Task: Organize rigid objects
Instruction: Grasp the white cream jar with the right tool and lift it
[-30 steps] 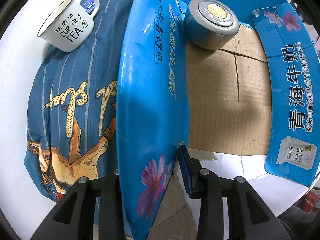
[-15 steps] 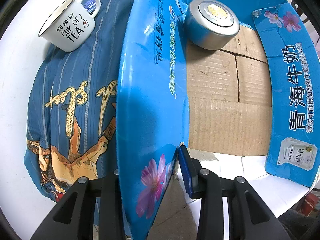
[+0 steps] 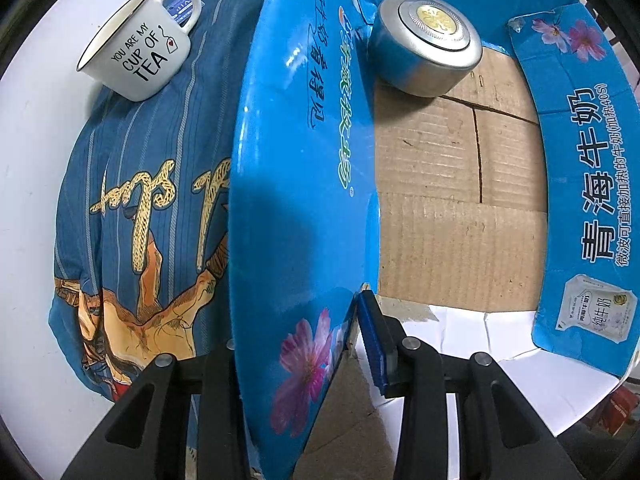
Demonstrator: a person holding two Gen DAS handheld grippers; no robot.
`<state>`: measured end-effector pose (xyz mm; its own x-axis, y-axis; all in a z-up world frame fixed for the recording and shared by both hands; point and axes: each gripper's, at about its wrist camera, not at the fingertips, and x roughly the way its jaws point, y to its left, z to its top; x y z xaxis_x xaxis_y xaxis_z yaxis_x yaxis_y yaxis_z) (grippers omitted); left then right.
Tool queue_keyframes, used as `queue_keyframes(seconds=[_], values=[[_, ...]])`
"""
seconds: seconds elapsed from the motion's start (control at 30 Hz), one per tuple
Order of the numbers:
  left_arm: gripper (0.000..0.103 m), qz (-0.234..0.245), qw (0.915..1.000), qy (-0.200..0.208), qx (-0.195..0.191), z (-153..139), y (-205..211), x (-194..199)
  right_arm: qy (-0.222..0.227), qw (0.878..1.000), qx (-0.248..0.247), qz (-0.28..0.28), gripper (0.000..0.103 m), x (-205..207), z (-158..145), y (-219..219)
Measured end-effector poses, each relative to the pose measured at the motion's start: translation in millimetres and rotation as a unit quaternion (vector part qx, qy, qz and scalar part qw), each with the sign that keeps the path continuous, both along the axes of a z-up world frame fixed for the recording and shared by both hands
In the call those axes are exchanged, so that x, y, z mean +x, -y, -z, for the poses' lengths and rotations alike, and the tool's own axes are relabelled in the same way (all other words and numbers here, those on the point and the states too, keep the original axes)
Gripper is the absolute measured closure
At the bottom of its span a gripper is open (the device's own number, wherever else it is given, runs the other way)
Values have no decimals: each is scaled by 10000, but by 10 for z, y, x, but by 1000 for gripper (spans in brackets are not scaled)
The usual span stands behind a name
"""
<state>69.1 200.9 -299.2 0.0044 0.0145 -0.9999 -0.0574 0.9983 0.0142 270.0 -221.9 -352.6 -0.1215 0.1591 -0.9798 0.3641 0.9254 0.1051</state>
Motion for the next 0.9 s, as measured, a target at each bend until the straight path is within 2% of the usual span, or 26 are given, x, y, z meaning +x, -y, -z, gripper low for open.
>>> queue_keyframes(seconds=[0.07,0.23,0.5,0.6,0.77,0.9], values=[[69,-6,10000,1,-1,1,-6,1,-101,9999,-110,-15,27,-2,104,-22],[69,-19,10000,0,-6,3,-6,2,0,9979,-391,-522,32,27,162,-153],[68,-49,10000,6,1,7,-15,-11,222,9889,-712,-1285,33,-12,99,-391],[68,-60,10000,5,4,15,-9,-15,296,9859,-866,-1398,33,-135,-2,-428],[68,-59,10000,9,5,15,-14,-16,463,9864,-940,-1266,33,-328,-278,-512],[68,-62,10000,25,5,20,-16,-21,614,9895,-719,-1097,33,-498,-571,-606]])
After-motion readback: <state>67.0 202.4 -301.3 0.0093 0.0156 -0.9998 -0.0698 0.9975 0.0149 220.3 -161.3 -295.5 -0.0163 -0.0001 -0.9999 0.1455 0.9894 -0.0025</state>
